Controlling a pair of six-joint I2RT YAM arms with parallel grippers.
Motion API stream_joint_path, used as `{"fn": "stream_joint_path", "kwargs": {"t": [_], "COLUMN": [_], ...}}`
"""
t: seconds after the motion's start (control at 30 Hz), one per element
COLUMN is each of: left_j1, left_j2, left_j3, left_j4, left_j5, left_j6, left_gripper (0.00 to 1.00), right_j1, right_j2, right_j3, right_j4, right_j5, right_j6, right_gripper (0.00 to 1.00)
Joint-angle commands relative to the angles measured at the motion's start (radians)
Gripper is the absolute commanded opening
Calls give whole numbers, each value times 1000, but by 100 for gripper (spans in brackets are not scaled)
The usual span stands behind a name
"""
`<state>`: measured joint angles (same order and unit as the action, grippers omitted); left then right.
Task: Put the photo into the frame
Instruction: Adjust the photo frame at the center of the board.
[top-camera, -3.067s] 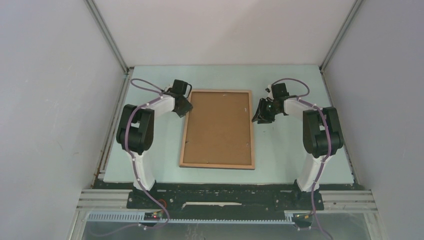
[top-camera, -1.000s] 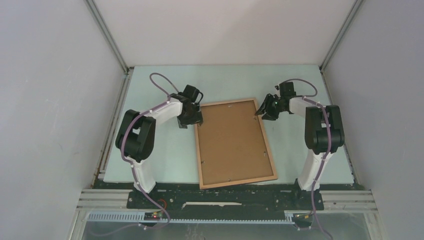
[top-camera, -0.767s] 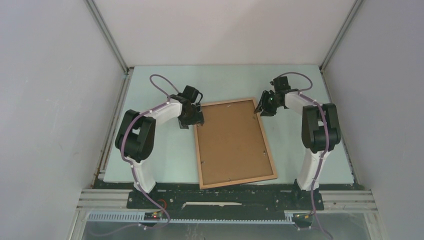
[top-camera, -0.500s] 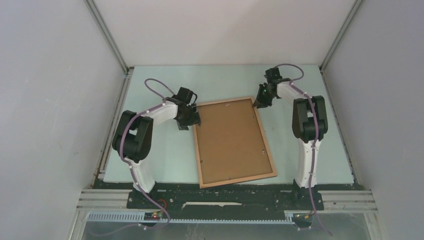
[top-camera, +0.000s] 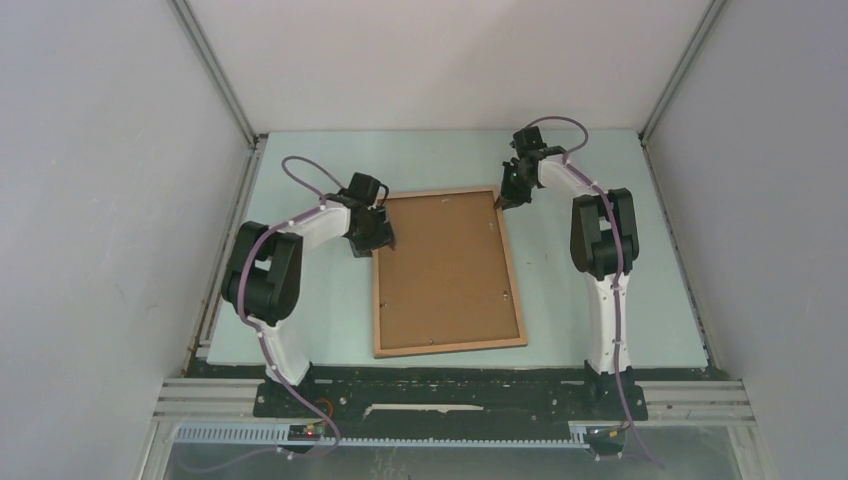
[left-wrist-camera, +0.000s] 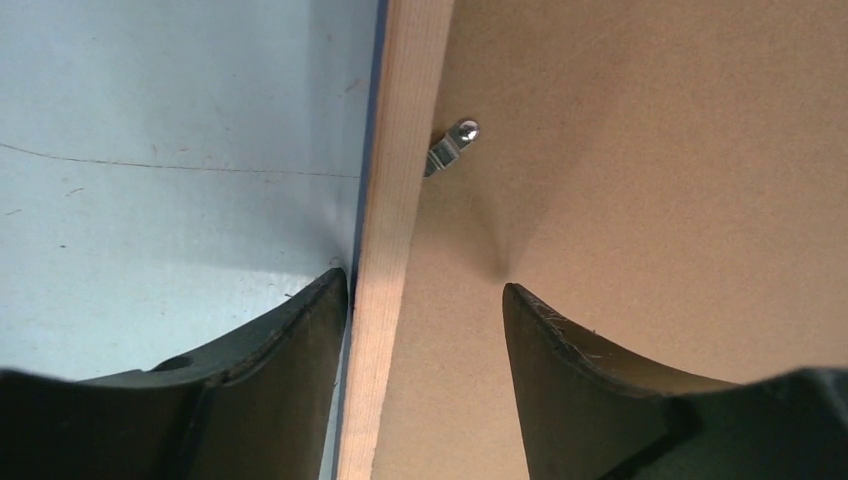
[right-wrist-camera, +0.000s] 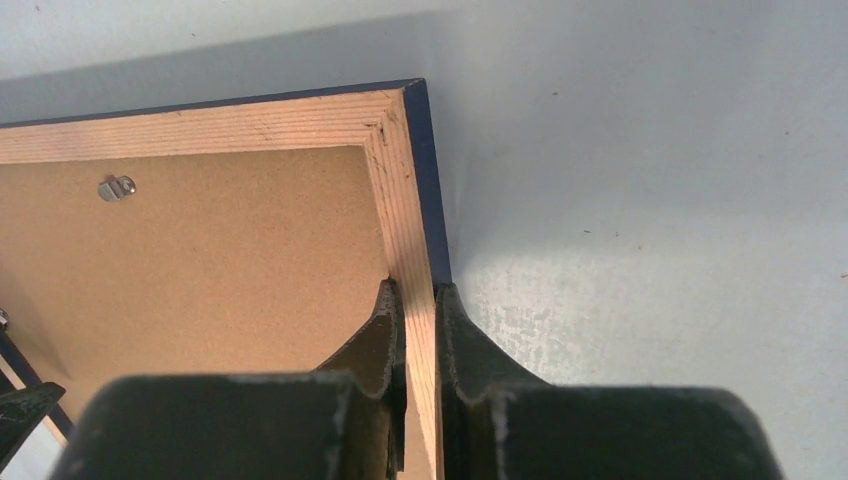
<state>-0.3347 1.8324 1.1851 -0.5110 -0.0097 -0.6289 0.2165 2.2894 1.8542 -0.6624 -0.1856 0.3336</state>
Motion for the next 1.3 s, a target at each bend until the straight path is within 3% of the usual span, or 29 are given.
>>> {"fn": "stream_joint_path", "kwargs": {"t": [0.0, 0.33, 0.43, 0.57, 0.9, 1.27], "left_j1": [45, 79, 79, 75, 72, 62], "left_j2": [-18, 84, 94, 94, 142, 183], "left_j3": [50, 179, 187, 180, 235, 284], "left_j4": [-27, -77, -83, -88, -150, -171], "left_j5": [-28, -12, -23, -37, -91, -89], "left_j6": [-4, 12, 5, -2, -35, -40], "left_gripper": [64, 50, 52, 63, 55, 62], "right_j1": [-6, -17, -21, -26, -29, -34], "right_j2": [-24, -24, -23, -23, -31, -37], "right_j3": [-17, -55, -65, -66, -79, -95], "right_j4": [4, 41, 51, 57, 70, 84], "right_j5": [9, -40, -52, -70, -83, -104], "right_j6": [-17, -25, -25, -22, -18, -15], "right_gripper": [5, 5, 5, 5, 5, 5]}}
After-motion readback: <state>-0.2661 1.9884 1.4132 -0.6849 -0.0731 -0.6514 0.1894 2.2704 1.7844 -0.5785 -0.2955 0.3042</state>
